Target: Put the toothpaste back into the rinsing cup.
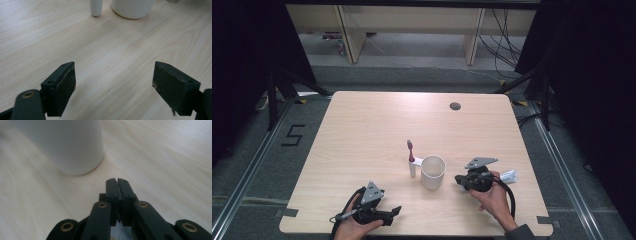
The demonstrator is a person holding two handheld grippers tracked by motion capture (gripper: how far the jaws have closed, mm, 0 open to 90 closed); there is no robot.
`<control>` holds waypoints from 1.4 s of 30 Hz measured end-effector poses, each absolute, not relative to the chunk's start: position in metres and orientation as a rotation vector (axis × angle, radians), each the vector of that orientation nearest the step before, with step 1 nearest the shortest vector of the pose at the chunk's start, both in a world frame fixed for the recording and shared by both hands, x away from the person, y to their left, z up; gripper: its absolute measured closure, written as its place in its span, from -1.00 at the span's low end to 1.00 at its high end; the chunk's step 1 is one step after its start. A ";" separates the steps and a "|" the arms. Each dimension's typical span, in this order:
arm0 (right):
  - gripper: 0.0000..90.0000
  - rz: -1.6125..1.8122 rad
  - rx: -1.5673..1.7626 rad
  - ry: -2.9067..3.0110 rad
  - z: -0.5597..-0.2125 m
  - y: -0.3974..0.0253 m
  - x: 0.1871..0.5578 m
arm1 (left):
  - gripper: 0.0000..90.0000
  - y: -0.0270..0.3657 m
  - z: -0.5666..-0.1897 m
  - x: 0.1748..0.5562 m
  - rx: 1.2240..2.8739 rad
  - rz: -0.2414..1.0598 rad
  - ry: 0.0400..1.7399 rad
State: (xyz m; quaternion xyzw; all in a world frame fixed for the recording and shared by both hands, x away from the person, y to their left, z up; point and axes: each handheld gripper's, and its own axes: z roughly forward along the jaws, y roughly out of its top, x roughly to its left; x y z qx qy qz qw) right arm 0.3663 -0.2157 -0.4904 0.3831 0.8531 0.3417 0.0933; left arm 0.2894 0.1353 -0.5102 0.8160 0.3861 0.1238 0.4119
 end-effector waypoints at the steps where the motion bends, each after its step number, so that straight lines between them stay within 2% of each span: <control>1: 0.95 1.027 1.146 2.541 -0.490 -0.216 0.361 | -0.60 0.135 -0.510 0.289 2.053 0.310 0.974; 16: 0.95 0.989 1.102 2.628 -0.489 -0.263 0.297 | -0.59 0.134 -0.512 0.289 2.066 0.303 0.967; 31: 0.95 0.961 1.185 2.559 -0.486 -0.315 0.275 | -0.59 0.132 -0.513 0.289 2.073 0.298 0.967; 35: 0.68 1.000 1.293 2.488 -0.479 -0.322 0.273 | -0.59 0.132 -0.513 0.288 2.076 0.296 0.966; 37: 0.36 0.962 1.335 2.452 -0.473 -0.325 0.273 | -0.59 0.132 -0.513 0.289 2.078 0.297 0.965; 42: -0.04 0.904 1.489 2.316 -0.461 -0.331 0.271 | -0.59 0.132 -0.514 0.289 2.068 0.297 0.969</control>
